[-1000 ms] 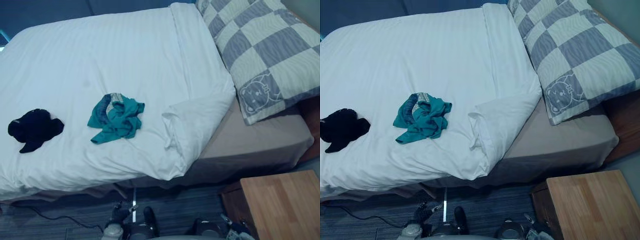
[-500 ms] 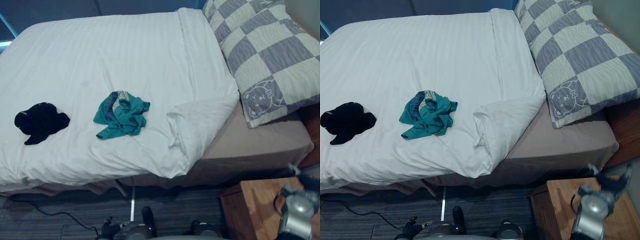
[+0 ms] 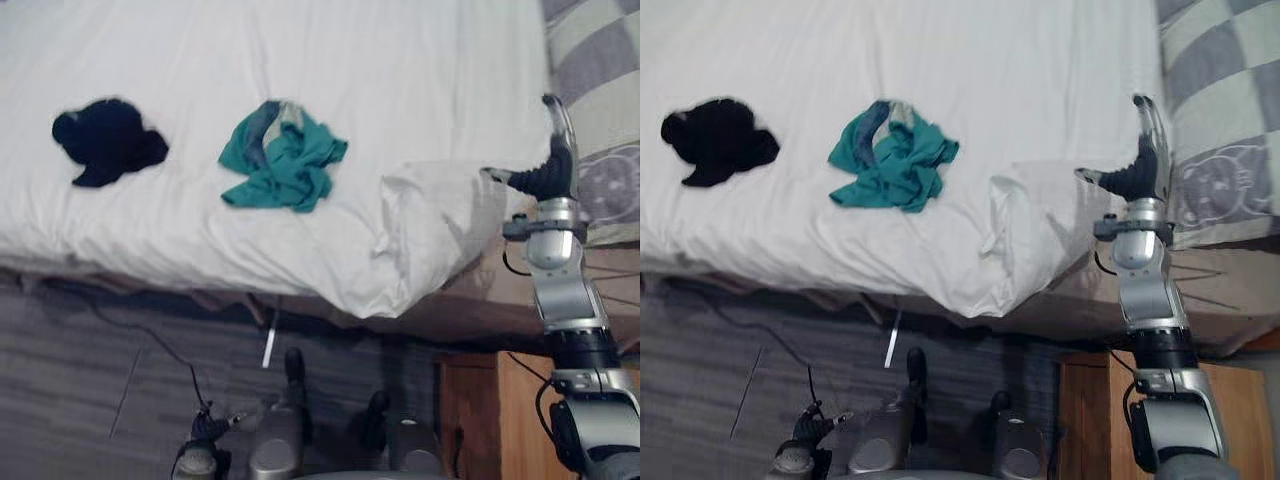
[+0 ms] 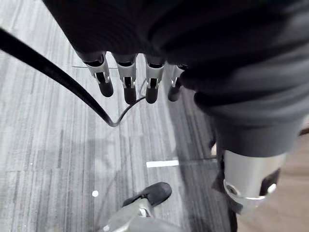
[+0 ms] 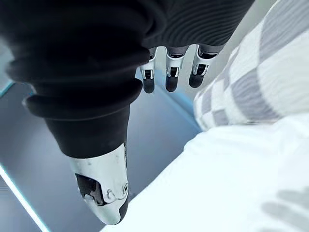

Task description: Tidy the bed and pick cloth on bed and put in laundry

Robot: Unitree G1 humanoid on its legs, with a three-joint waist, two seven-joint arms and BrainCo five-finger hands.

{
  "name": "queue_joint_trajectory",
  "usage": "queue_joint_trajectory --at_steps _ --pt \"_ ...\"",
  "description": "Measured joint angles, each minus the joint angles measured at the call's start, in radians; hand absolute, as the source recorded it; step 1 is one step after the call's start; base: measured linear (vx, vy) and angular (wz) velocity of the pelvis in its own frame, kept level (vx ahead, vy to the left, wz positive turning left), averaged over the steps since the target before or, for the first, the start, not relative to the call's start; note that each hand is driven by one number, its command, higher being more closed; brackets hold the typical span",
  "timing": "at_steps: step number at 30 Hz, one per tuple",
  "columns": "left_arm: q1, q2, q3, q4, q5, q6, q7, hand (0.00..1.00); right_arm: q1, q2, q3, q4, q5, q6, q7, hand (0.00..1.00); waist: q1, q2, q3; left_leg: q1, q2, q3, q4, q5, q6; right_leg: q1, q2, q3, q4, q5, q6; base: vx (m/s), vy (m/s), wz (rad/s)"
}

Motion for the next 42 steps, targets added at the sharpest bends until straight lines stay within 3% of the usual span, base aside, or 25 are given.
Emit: queue_joint_trajectory --at_steps 6,8,9,12,18,24,28,29,31,35,42 --pt "-0.035 0.012 -0.042 -0.023 -0.04 -0.021 0.002 0.0 -0.209 -0.013 0.149 0.176 0.001 -0.001 0.033 0.0 0.025 0.036 0.082 -0.1 -0.012 0.001 0.001 0.036 0.001 -0.143 -0.017 0.055 0.107 -0.036 0.002 -0.04 -0.012 0.15" --pt "-0.044 0.011 -0.045 -0.03 -0.059 -0.022 0.012 0.0 -0.266 -0.015 0.184 0.239 0.002 -0.001 0.034 0.0 0.026 0.039 0.085 -0.147 -0.023 -0.044 0.001 0.054 -0.022 -0.205 -0.02 0.068 0.136 -0.041 0.002 -0.04 -0.082 -0.02" --pt "-0.061 0.015 -0.061 -0.036 -0.079 -0.022 0.017 0.0 -0.292 -0.017 0.191 0.278 0.003 -0.001 0.034 1.0 0.026 0.042 0.087 -0.179 -0.025 -0.06 0.001 0.061 -0.031 -0.243 -0.021 0.07 0.153 -0.047 -0.001 -0.01 -0.105 0.08" --pt "-0.098 0.011 -0.106 -0.035 -0.095 -0.024 0.017 0.0 -0.301 -0.028 0.196 0.315 0.006 -0.005 0.033 1.0 0.025 0.055 0.108 -0.197 -0.023 -0.083 0.001 0.071 -0.036 -0.259 -0.02 0.071 0.166 -0.054 -0.003 0.01 -0.101 0.17" --pt "-0.129 0.004 -0.146 -0.034 -0.096 -0.031 0.018 0.0 -0.376 -0.047 0.251 0.408 0.003 -0.041 0.036 1.0 0.021 0.055 0.109 -0.208 -0.017 -0.058 0.001 0.076 -0.029 -0.297 -0.005 0.119 0.171 -0.057 -0.007 0.0 -0.094 -0.15" --pt "-0.139 -0.003 -0.151 -0.034 -0.098 -0.04 0.02 0.0 -0.412 -0.053 0.259 0.467 0.003 -0.041 0.056 1.0 0.021 0.056 0.11 -0.177 -0.006 -0.034 0.001 0.077 -0.029 -0.277 0.005 0.147 0.153 -0.05 -0.008 0.0 -0.073 -0.16" --pt "-0.133 -0.009 -0.15 -0.051 -0.096 -0.038 0.021 0.0 -0.318 -0.052 0.158 0.42 0.022 -0.035 0.055 1.0 0.02 0.057 0.11 -0.117 -0.002 -0.036 0.001 0.07 -0.035 -0.204 0.016 0.161 0.105 -0.032 -0.005 0.02 -0.036 -0.15" --pt "-0.129 -0.01 -0.15 -0.06 -0.095 -0.037 0.021 0.0 -0.26 -0.049 0.101 0.382 0.033 -0.034 0.053 0.0 0.02 0.057 0.11 -0.1 -0.002 -0.036 0.001 0.064 -0.04 -0.182 0.021 0.165 0.085 -0.023 -0.003 0.02 0.007 -0.18" --pt "-0.127 -0.013 -0.15 -0.063 -0.095 -0.03 0.021 0.0 -0.149 -0.04 -0.004 0.336 0.052 -0.029 0.041 0.0 0.012 0.057 0.11 -0.068 -0.002 -0.034 -0.001 0.048 -0.029 -0.141 0.024 0.17 0.056 -0.013 0.005 0.02 0.02 -0.14" --pt "-0.096 -0.033 -0.147 -0.084 -0.094 -0.019 0.015 0.0 0.076 0.04 -0.226 0.252 0.102 -0.016 0.004 0.0 -0.04 0.052 0.099 -0.028 -0.006 -0.031 0.0 0.036 -0.037 -0.068 0.022 0.175 -0.027 0.023 0.028 0.03 0.043 -0.08" --pt "-0.039 -0.048 -0.137 -0.082 -0.093 0.004 0.011 0.0 0.438 0.224 -0.488 0.246 0.172 0.047 -0.039 0.0 -0.067 0.035 -0.032 0.028 -0.019 -0.016 -0.001 0.0 -0.03 0.005 0.02 0.204 -0.118 0.055 0.053 0.04 0.034 -0.12"
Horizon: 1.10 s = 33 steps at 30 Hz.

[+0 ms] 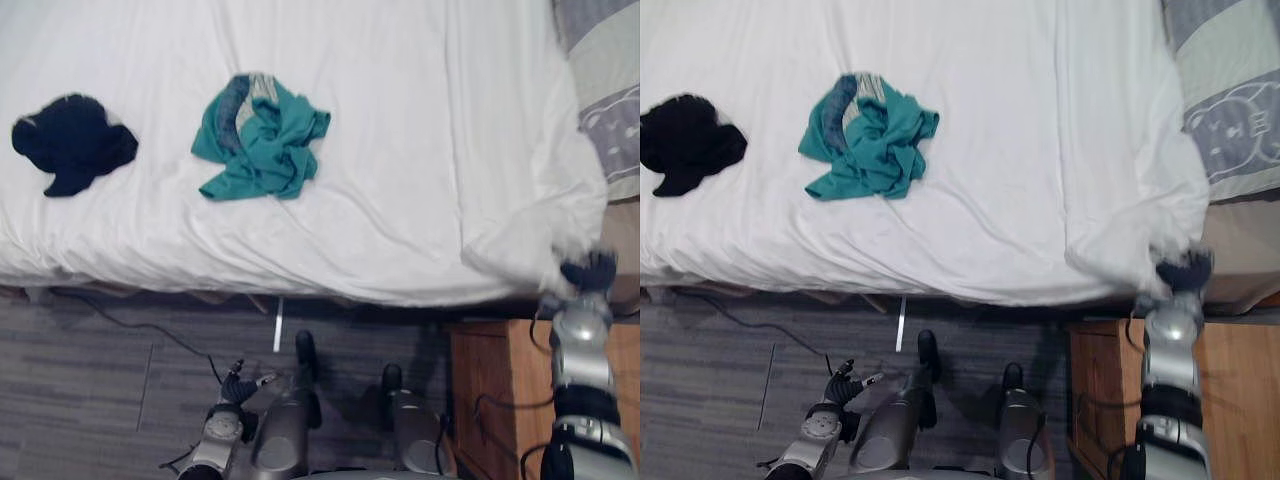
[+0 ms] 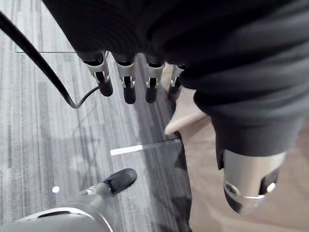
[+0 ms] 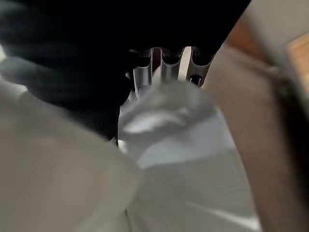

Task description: Tidy the bed and pick cloth on bed and put in laundry

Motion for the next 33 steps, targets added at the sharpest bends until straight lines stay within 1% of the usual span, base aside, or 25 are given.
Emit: queue_joint_trajectory --at_steps 2,3,7,9,10,11,12,14,15,17,18,20,21,23,24,26,28,29,30,33 --pt "0.015 -0.004 0.021 0.0 0.001 0.003 -0.001 0.0 0.072 0.04 -0.05 0.0 0.008 0.022 -0.018 0.0 -0.011 -0.001 -0.019 0.012 0.001 0.011 -0.004 -0.009 -0.004 0.021 0.001 0.012 -0.022 0.007 0.009 0.02 0.022 -0.18" --pt "0.024 -0.007 0.036 0.003 0.001 0.004 -0.001 0.0 0.096 0.057 -0.075 0.0 0.009 0.027 -0.02 0.0 -0.027 -0.001 -0.025 0.019 0.001 0.014 -0.005 -0.014 -0.008 0.03 0.001 0.016 -0.031 0.012 0.01 0.02 0.023 -0.22" --pt "0.04 -0.015 0.039 0.01 0.014 0.014 -0.014 0.0 0.18 0.095 -0.151 -0.052 0.009 0.05 -0.045 0.0 -0.031 0.0 -0.057 0.024 0.002 0.038 -0.005 -0.023 -0.001 0.034 0.008 0.042 -0.057 0.024 0.015 0.01 0.015 -0.17" --pt "0.046 -0.016 0.042 0.01 0.019 0.02 -0.02 0.0 0.201 0.113 -0.205 -0.13 0.005 0.066 -0.068 0.0 -0.039 -0.004 -0.07 0.025 -0.001 0.041 -0.005 -0.025 0.002 0.038 0.009 0.048 -0.066 0.027 0.019 0.01 0.006 -0.02" --pt "0.049 -0.016 0.045 0.01 0.02 0.021 -0.02 0.0 0.2 0.116 -0.218 -0.152 0.003 0.069 -0.079 1.0 -0.043 -0.005 -0.072 0.025 -0.001 0.041 -0.005 -0.025 0.002 0.041 0.009 0.048 -0.071 0.028 0.02 0.03 0.015 0.05" --pt "0.058 -0.02 0.062 0.011 0.02 0.022 -0.02 0.0 0.198 0.124 -0.239 -0.197 -0.003 0.072 -0.101 1.0 -0.049 -0.009 -0.075 0.026 -0.001 0.04 -0.005 -0.026 0.003 0.047 0.01 0.049 -0.079 0.029 0.022 0.03 0.012 0.01" --pt "0.068 -0.019 0.069 0.014 0.021 0.023 -0.02 0.0 0.19 0.13 -0.258 -0.245 -0.009 0.077 -0.123 1.0 -0.05 -0.013 -0.081 0.026 -0.002 0.041 -0.006 -0.028 0.005 0.047 0.01 0.053 -0.084 0.037 0.016 0.03 0.011 -0.01" --pt "0.075 -0.019 0.072 0.032 0.021 0.026 -0.019 0.0 0.173 0.129 -0.276 -0.289 -0.016 0.083 -0.155 1.0 -0.049 -0.017 -0.085 0.027 -0.002 0.043 -0.006 -0.028 0.006 0.045 0.011 0.057 -0.093 0.045 0.014 0.03 0.001 -0.06" --pt "0.082 -0.019 0.073 0.04 0.021 0.028 -0.019 0.0 0.144 0.126 -0.284 -0.318 -0.016 0.084 -0.185 1.0 -0.048 -0.021 -0.087 0.026 -0.001 0.045 -0.006 -0.028 0.006 0.045 0.012 0.061 -0.092 0.049 0.011 0.04 -0.009 -0.06" --pt "0.082 -0.016 0.073 0.046 0.021 0.03 -0.018 0.0 0.09 0.106 -0.272 -0.324 -0.016 0.084 -0.202 1.0 -0.045 -0.023 -0.086 0.024 0.0 0.046 -0.005 -0.027 0.004 0.042 0.013 0.066 -0.087 0.052 0.008 0.03 -0.014 -0.11" --pt "0.081 -0.015 0.071 0.046 0.021 0.03 -0.018 0.0 0.035 0.06 -0.218 -0.317 -0.015 0.083 -0.212 1.0 -0.039 -0.023 -0.085 0.014 -0.001 0.05 -0.005 -0.026 0.004 0.019 0.014 0.076 -0.074 0.055 0.004 0.01 -0.015 -0.18" --pt "0.077 -0.012 0.064 0.046 0.02 0.028 -0.018 0.0 -0.023 0.002 -0.161 -0.29 -0.014 0.077 -0.212 1.0 -0.032 -0.023 -0.084 -0.002 -0.001 0.048 -0.005 -0.026 0.004 -0.006 0.014 0.078 -0.059 0.056 0.004 -0.01 -0.025 -0.12" --pt "0.068 -0.01 0.058 0.046 0.019 0.022 -0.018 0.0 -0.094 -0.064 -0.108 -0.253 -0.012 0.067 -0.211 1.0 -0.022 -0.02 -0.075 -0.017 -0.003 0.037 -0.004 -0.025 0.004 -0.025 0.015 0.077 -0.047 0.057 0.004 0.0 -0.033 0.04" --pt "0.053 -0.007 0.054 0.046 0.018 0.017 -0.018 0.0 -0.221 -0.135 -0.037 -0.225 0.001 0.051 -0.208 1.0 -0.016 -0.015 -0.038 -0.033 -0.004 0.019 0.001 -0.023 0.002 -0.045 0.014 0.071 -0.019 0.057 0.004 -0.01 -0.024 0.18" --pt "0.048 -0.005 0.053 0.046 0.017 0.016 -0.018 0.0 -0.26 -0.154 -0.018 -0.216 0.007 0.042 -0.207 1.0 -0.014 -0.013 -0.025 -0.04 -0.005 0.008 0.001 -0.023 0.001 -0.052 0.014 0.067 -0.012 0.055 0.005 -0.03 -0.03 0.27" --pt "0.016 0.009 0.032 0.045 0.015 0.013 -0.018 0.0 -0.386 -0.225 0.033 -0.189 0.031 0.017 -0.193 1.0 0.003 0.005 0.023 -0.08 -0.007 -0.02 0.001 -0.022 0.0 -0.099 0.011 0.046 0.022 0.047 0.002 -0.04 -0.052 0.3" --pt "-0.008 0.012 0.027 0.045 0.007 0.008 -0.016 0.0 -0.488 -0.264 0.073 -0.145 0.046 0.017 -0.191 1.0 0.028 0.026 0.062 -0.11 -0.008 -0.031 0.002 -0.02 -0.003 -0.136 0.003 0.034 0.053 0.04 -0.002 -0.03 -0.047 0.23" --pt "-0.013 0.012 0.021 0.045 -0.001 0.008 -0.015 0.0 -0.522 -0.27 0.093 -0.127 0.05 0.017 -0.19 1.0 0.035 0.038 0.072 -0.126 -0.009 -0.035 0.002 -0.017 -0.005 -0.153 0.0 0.028 0.065 0.036 -0.003 0.0 -0.062 0.24" --pt "-0.013 0.012 0.012 0.044 -0.009 0.005 -0.012 0.0 -0.568 -0.27 0.141 -0.084 0.065 0.016 -0.19 1.0 0.036 0.055 0.08 -0.153 -0.01 -0.045 0.002 0.002 -0.003 -0.186 -0.003 0.02 0.09 0.025 -0.005 0.01 -0.071 0.19" --pt "-0.02 0.018 -0.025 0.044 -0.03 0.002 0.003 0.0 -0.605 -0.269 0.203 0.018 0.077 0.017 -0.188 1.0 0.045 0.068 0.087 -0.198 -0.019 -0.046 0.002 0.034 0.005 -0.256 -0.017 0.02 0.152 -0.001 -0.003 0.03 -0.062 0.11"
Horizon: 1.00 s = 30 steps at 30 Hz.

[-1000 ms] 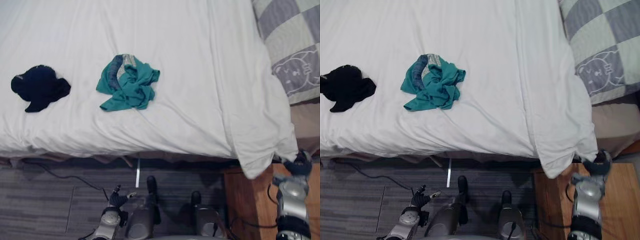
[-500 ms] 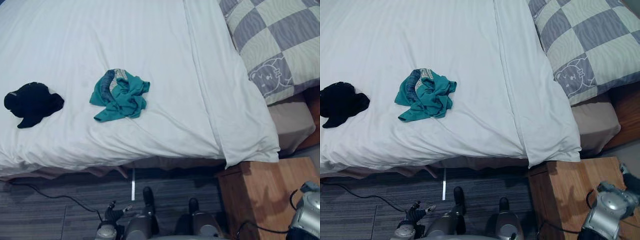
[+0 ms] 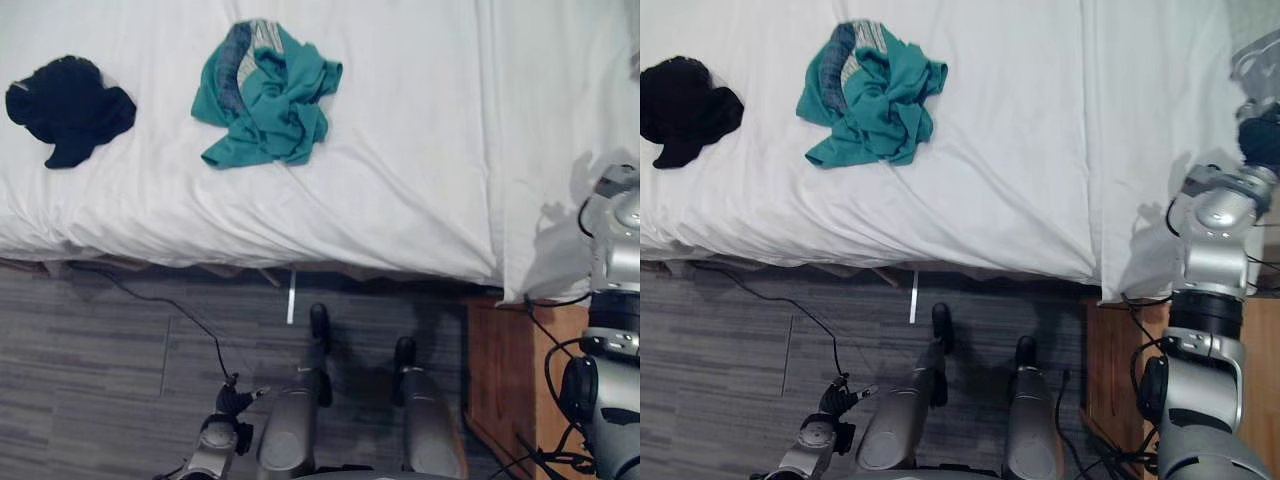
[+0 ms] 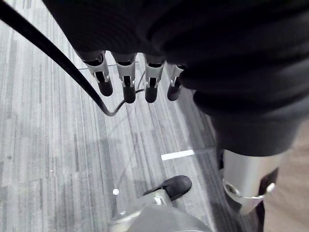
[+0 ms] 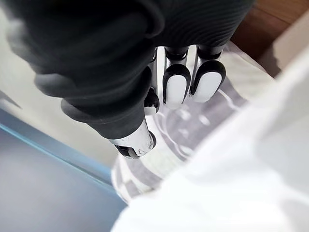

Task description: Tidy the bed and pick cloth on bed and put in laundry

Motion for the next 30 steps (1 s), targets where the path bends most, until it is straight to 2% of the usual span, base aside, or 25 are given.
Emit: queue_joint_trajectory --at_steps 2,4,6,10,11,15,16,17,20,21,23,25,26,27,28,29,30 --pt "-0.029 0.0 -0.027 0.001 -0.01 -0.001 0.003 0.0 -0.002 0.0 0.007 0.081 0.014 0.002 0.003 1.0 0.014 0.01 0.023 -0.01 -0.011 0.001 0.0 0.013 0.013 -0.028 -0.007 0.005 0.04 -0.02 -0.001 0.07 -0.085 0.08" --pt "-0.046 -0.003 -0.034 0.001 -0.015 -0.002 0.005 0.0 -0.001 0.001 0.012 0.135 0.029 0.0 0.013 1.0 0.016 0.015 0.041 -0.01 -0.02 0.0 0.0 0.013 0.013 -0.038 -0.02 0.005 0.065 -0.035 0.002 0.06 -0.071 0.09" --pt "-0.069 -0.005 -0.036 0.004 -0.022 -0.006 0.009 0.0 0.005 0.004 0.012 0.165 0.034 -0.045 0.018 1.0 0.015 0.014 0.047 -0.015 -0.025 0.0 0.001 0.013 0.014 -0.055 -0.024 0.01 0.088 -0.047 -0.002 0.05 -0.081 0.04" --pt "-0.093 -0.022 -0.039 0.008 -0.028 -0.006 0.024 0.0 0.045 0.041 0.0 0.179 0.048 -0.097 0.034 1.0 0.011 0.01 0.049 0.004 -0.021 0.0 0.001 0.011 0.015 -0.036 -0.027 0.008 0.089 -0.058 -0.003 0.03 -0.088 0.01" --pt "-0.098 -0.024 -0.044 0.013 -0.028 -0.005 0.025 0.0 0.076 0.07 -0.017 0.176 0.052 -0.115 0.047 1.0 0.008 0.002 0.053 0.024 -0.018 0.0 0.001 0.007 0.014 -0.012 -0.025 0.004 0.082 -0.063 -0.007 0.01 -0.093 0.07" --pt "-0.097 -0.015 -0.041 0.02 -0.025 0.001 0.026 0.0 0.222 0.183 -0.084 0.135 0.065 -0.126 0.098 1.0 -0.019 -0.041 0.055 0.093 -0.012 -0.015 0.0 -0.003 0.008 0.09 -0.017 -0.027 0.039 -0.075 -0.009 0.04 -0.089 0.15" --pt "-0.097 -0.016 -0.037 0.019 -0.025 0.001 0.025 0.0 0.286 0.223 -0.114 0.13 0.064 -0.127 0.114 0.0 -0.02 -0.053 0.053 0.124 -0.012 -0.021 0.0 -0.01 0.007 0.136 -0.015 -0.034 0.014 -0.075 -0.008 0.06 -0.058 0.1" --pt "-0.095 -0.017 -0.033 0.019 -0.023 0.002 0.026 0.0 0.307 0.238 -0.121 0.13 0.063 -0.127 0.121 0.0 -0.021 -0.059 0.05 0.134 -0.012 -0.021 0.0 -0.012 0.009 0.15 -0.014 -0.035 0.005 -0.075 -0.008 0.06 -0.039 0.02" --pt "-0.069 -0.014 -0.001 0.021 -0.01 0.002 0.026 0.0 0.398 0.321 -0.125 0.135 0.045 -0.128 0.156 0.0 -0.034 -0.097 0.016 0.175 -0.007 -0.012 0.0 -0.031 0.009 0.209 0.0 -0.032 -0.055 -0.063 -0.004 0.08 -0.027 -0.12" --pt "-0.057 -0.014 0.018 0.024 0.002 0.004 0.025 0.0 0.429 0.356 -0.125 0.171 0.022 -0.128 0.18 0.0 -0.037 -0.112 -0.007 0.185 0.0 -0.003 0.0 -0.04 0.006 0.235 0.006 -0.029 -0.1 -0.045 -0.004 0.11 -0.013 -0.19" --pt "-0.052 -0.014 0.024 0.032 0.011 0.009 0.024 0.0 0.466 0.386 -0.125 0.233 -0.008 -0.128 0.215 0.0 -0.038 -0.124 -0.027 0.202 -0.001 0.002 0.001 -0.051 0.008 0.272 0.014 -0.03 -0.136 -0.034 0.001 0.15 -0.013 -0.09" --pt "-0.052 -0.019 0.024 0.042 0.014 0.01 0.02 0.0 0.499 0.403 -0.136 0.281 -0.027 -0.127 0.237 0.0 -0.041 -0.129 -0.035 0.217 -0.009 0.006 0.019 -0.066 0.007 0.306 -0.007 -0.043 -0.137 -0.035 0.005 0.11 0.015 0.19" --pt "-0.054 -0.02 0.028 0.042 0.021 0.01 0.018 0.0 0.525 0.41 -0.153 0.323 -0.05 -0.125 0.256 0.0 -0.048 -0.131 -0.036 0.184 -0.014 0.043 0.108 -0.106 0.013 0.33 -0.033 -0.073 -0.131 -0.035 0.007 0.06 0.068 0.41" --pt "-0.048 -0.022 0.063 0.042 0.031 0.009 0.017 0.0 0.557 0.421 -0.176 0.374 -0.071 -0.097 0.275 0.0 -0.051 -0.127 -0.037 0.174 0.029 0.181 0.224 -0.209 0.034 0.376 -0.044 -0.103 -0.137 -0.035 0.007 0.06 0.068 0.4" --pt "-0.048 -0.022 0.082 0.046 0.034 0.01 0.018 0.0 0.573 0.43 -0.186 0.4 -0.084 -0.077 0.287 0.0 -0.051 -0.127 -0.037 0.174 0.059 0.239 0.277 -0.239 0.043 0.399 -0.047 -0.111 -0.14 -0.036 0.008 0.06 0.091 0.21" --pt "-0.044 -0.021 0.123 0.064 0.051 0.017 0.018 0.0 0.634 0.449 -0.186 0.467 -0.104 -0.023 0.312 0.0 -0.044 -0.127 -0.052 0.169 0.132 0.32 0.404 -0.292 0.038 0.439 -0.069 -0.134 -0.142 -0.038 0.011 0.07 0.124 0.06" --pt "-0.031 -0.021 0.14 0.074 0.059 0.019 0.018 0.0 0.69 0.466 -0.182 0.508 -0.115 0.012 0.33 0.0 -0.044 -0.133 -0.078 0.15 0.173 0.329 0.462 -0.299 0.038 0.442 -0.1 -0.149 -0.14 -0.045 0.03 0.09 0.172 0.02"
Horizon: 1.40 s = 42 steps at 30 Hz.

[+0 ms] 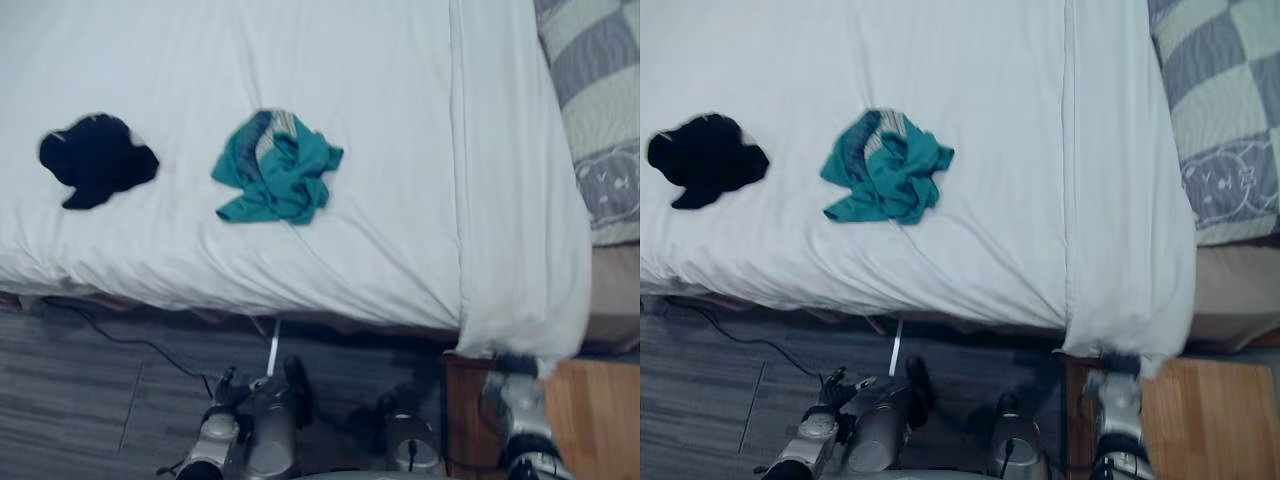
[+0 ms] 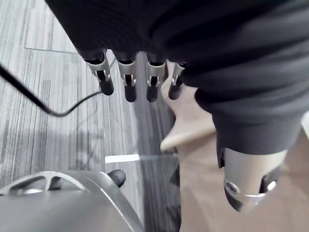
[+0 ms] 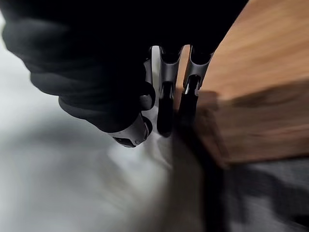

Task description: Tidy the bed and pick cloth on bed and put in laundry

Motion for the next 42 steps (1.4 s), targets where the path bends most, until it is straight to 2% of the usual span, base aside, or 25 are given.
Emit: queue_joint_trajectory --at_steps 1,4,5,6,7,8,10,12,13,14,15,16,18,19,20,24,28,31,34,36,38,39,40,41,42 --pt "0.006 0.0 0.004 0.007 0.014 0.001 0.0 0.0 0.023 0.009 0.001 0.012 -0.003 0.012 0.003 0.0 -0.001 0.002 -0.013 -0.008 0.02 -0.003 0.017 0.0 -0.001 -0.002 -0.019 -0.007 0.001 -0.003 0.014 0.1 0.258 0.04" --pt "0.01 0.001 0.045 0.044 0.063 0.003 0.003 0.0 0.12 0.024 0.012 0.08 -0.008 0.044 0.019 0.0 -0.026 0.036 -0.035 -0.042 0.126 -0.125 -0.019 0.019 -0.059 -0.003 -0.104 -0.02 0.003 0.01 0.09 0.1 0.405 0.13" --pt "0.019 0.0 0.066 0.045 0.07 0.002 0.006 0.0 0.143 0.034 0.036 0.087 -0.008 0.043 0.02 0.0 -0.023 0.051 -0.048 -0.044 0.167 -0.18 -0.067 0.052 -0.078 -0.002 -0.126 -0.019 0.006 0.011 0.139 0.13 0.495 0.23" --pt "0.018 0.006 0.07 0.052 0.071 0.005 0.007 0.0 0.153 0.048 0.045 0.096 -0.007 0.039 0.021 0.0 -0.029 0.046 -0.059 -0.069 0.163 -0.184 -0.026 0.096 -0.231 0.011 -0.161 -0.016 0.005 0.005 0.153 0.14 0.52 0.45" --pt "0.007 0.014 0.07 0.057 0.073 0.007 0.007 0.0 0.147 0.072 0.05 0.107 -0.006 0.039 0.025 0.0 -0.029 0.009 -0.065 -0.097 0.124 -0.189 0.009 0.076 -0.203 0.013 -0.197 -0.015 0.0 0.018 0.152 0.2 0.607 0.7" --pt "0.006 0.046 0.07 0.055 0.078 0.01 0.009 0.0 0.142 0.109 0.035 0.113 -0.001 0.035 0.029 0.0 -0.015 -0.023 -0.084 -0.148 0.09 -0.211 0.096 0.023 -0.194 0.01 -0.217 -0.022 -0.012 0.084 0.14 0.17 0.497 0.51" --pt "0.022 0.053 0.071 0.068 0.083 0.027 0.01 0.0 0.14 0.108 0.019 0.113 0.004 0.025 0.038 0.0 -0.003 -0.032 -0.09 -0.16 0.09 -0.211 0.196 -0.068 -0.167 0.032 -0.233 -0.022 -0.002 0.187 0.146 0.15 0.462 0.03" --pt "0.059 0.056 0.072 0.073 0.087 0.042 0.014 0.0 0.124 0.107 0.024 0.112 0.005 0.023 0.027 0.0 0.012 -0.06 -0.11 -0.097 0.069 -0.14 0.183 -0.105 -0.138 -0.007 -0.306 -0.11 0.068 0.287 0.018 0.14 0.381 -0.43" --pt "0.073 0.049 0.074 0.073 0.088 0.043 0.023 0.0 0.114 0.093 0.034 0.113 0.005 0.031 0.016 0.0 0.007 -0.054 -0.113 -0.061 0.068 -0.121 0.145 -0.099 -0.12 -0.044 -0.31 -0.174 0.152 0.253 -0.042 0.1 0.192 -0.33" --pt "0.069 0.051 0.073 0.071 0.087 0.043 0.023 0.0 0.113 0.088 0.051 0.114 0.006 0.029 0.018 0.0 0.001 -0.052 -0.112 -0.034 0.063 -0.113 0.098 -0.08 -0.108 -0.079 -0.275 -0.194 0.236 0.179 -0.025 0.13 0.218 -0.15" --pt "0.056 0.056 0.064 0.062 0.087 0.043 0.021 0.0 0.114 0.1 0.077 0.113 0.011 0.027 0.021 0.0 -0.011 -0.052 -0.112 0.01 0.043 -0.111 -0.003 -0.03 -0.097 -0.121 -0.17 -0.185 0.298 0.062 0.024 0.12 0.184 0.16" --pt "0.047 0.058 0.053 0.056 0.085 0.042 0.014 0.0 0.115 0.119 0.101 0.113 0.035 0.026 0.027 0.0 -0.026 -0.049 -0.11 0.049 0.026 -0.111 -0.089 0.014 -0.093 -0.138 -0.068 -0.163 0.287 -0.006 0.033 0.09 0.089 0.25" --pt "0.037 0.055 0.024 0.056 0.077 0.041 0.0 0.0 0.13 0.117 0.146 0.097 0.064 0.02 0.041 0.0 -0.032 -0.047 -0.108 0.112 -0.008 -0.105 -0.19 0.064 -0.093 -0.133 0.083 -0.129 0.161 -0.053 -0.023 0.05 -0.037 0.21" --pt "0.036 0.052 0.024 0.056 0.078 0.041 -0.005 0.0 0.134 0.114 0.157 0.085 0.073 0.015 0.04 0.0 -0.031 -0.046 -0.106 0.129 -0.029 -0.104 -0.215 0.075 -0.093 -0.1 0.118 -0.108 0.087 -0.065 -0.078 0.02 -0.014 0.15" --pt "0.036 0.013 0.016 0.054 0.078 0.041 -0.023 0.0 0.133 0.107 0.157 0.065 0.083 0.006 0.039 0.0 -0.037 -0.013 -0.091 0.168 -0.042 -0.107 -0.27 0.098 -0.097 -0.061 0.149 -0.06 0.054 -0.043 -0.063 0.0 0.026 0.1" --pt "0.034 -0.009 -0.009 0.041 0.107 0.04 -0.043 0.0 0.119 0.087 0.161 0.038 0.104 -0.007 0.041 0.0 -0.047 0.026 -0.066 0.126 -0.046 -0.114 -0.175 0.089 -0.088 -0.087 0.146 0.023 0.108 -0.079 -0.094 0.01 -0.025 0.16" --pt "0.036 -0.018 -0.012 -0.011 0.106 0.04 -0.041 0.0 0.121 0.072 0.181 0.034 0.1 -0.004 0.04 0.0 -0.028 0.051 -0.035 0.025 0.008 -0.136 0.127 0.058 -0.101 -0.026 0.135 0.009 0.109 -0.09 -0.092 0.0 -0.016 0.08" --pt "0.032 -0.021 -0.039 -0.012 0.107 0.039 -0.041 0.0 0.109 0.065 0.18 0.031 0.064 -0.003 0.04 0.0 -0.025 0.053 -0.043 0.051 0.023 -0.111 0.101 0.022 -0.069 -0.035 0.117 0.013 0.104 -0.082 -0.087 0.0 0.069 -0.16" --pt "0.021 -0.028 -0.04 -0.007 0.107 0.04 -0.04 0.0 0.092 0.063 0.181 0.031 0.055 0.0 0.041 0.0 -0.029 0.054 -0.044 0.086 0.086 -0.112 0.011 0.0 -0.042 -0.064 0.095 0.044 0.114 -0.07 -0.066 0.0 0.189 -0.21" --pt "0.001 -0.043 -0.044 -0.007 0.107 0.03 -0.039 0.0 0.081 0.055 0.181 0.031 0.034 -0.001 0.04 0.0 -0.032 0.049 -0.045 0.098 0.113 -0.183 -0.1 0.014 -0.063 -0.086 0.052 0.068 0.109 -0.05 -0.03 0.02 0.412 -0.05" --pt "-0.004 -0.057 -0.063 -0.007 0.107 0.019 -0.039 0.0 0.074 0.031 0.2 0.032 0.022 -0.002 0.041 0.0 -0.032 0.054 -0.048 0.104 0.124 -0.253 -0.167 0.03 -0.088 -0.099 -0.003 0.094 0.101 -0.035 0.039 0.03 0.518 -0.09" --pt "-0.001 -0.063 -0.068 -0.005 0.107 0.019 -0.039 0.0 0.076 0.025 0.204 0.032 0.014 -0.004 0.041 0.0 -0.033 0.061 -0.052 0.104 0.126 -0.265 -0.169 0.039 -0.092 -0.099 -0.017 0.1 0.1 -0.033 0.065 0.01 0.519 -0.09" --pt "0.005 -0.074 -0.088 0.001 0.107 0.019 -0.039 0.0 0.082 0.007 0.21 0.031 -0.004 -0.007 0.041 0.0 -0.032 0.094 -0.072 0.103 0.14 -0.277 -0.16 0.038 -0.103 -0.096 -0.027 0.111 0.092 -0.029 0.112 0.02 0.547 -0.02" --pt "-0.002 -0.065 -0.099 0.016 0.108 0.017 -0.041 0.0 0.077 0.01 0.216 0.04 -0.02 -0.006 0.04 0.0 -0.03 0.066 -0.071 0.092 0.112 -0.274 -0.113 -0.002 -0.225 -0.083 -0.066 0.127 0.073 -0.018 0.15 0.08 0.708 0.15" --pt "0.0 -0.048 -0.111 0.016 0.109 0.016 -0.04 0.0 0.083 0.045 0.215 0.043 -0.026 -0.004 0.04 0.0 -0.031 0.024 -0.094 0.059 0.05 -0.273 -0.065 -0.028 -0.192 -0.062 -0.106 0.149 0.004 0.012 0.153 0.1 0.516 0.35"
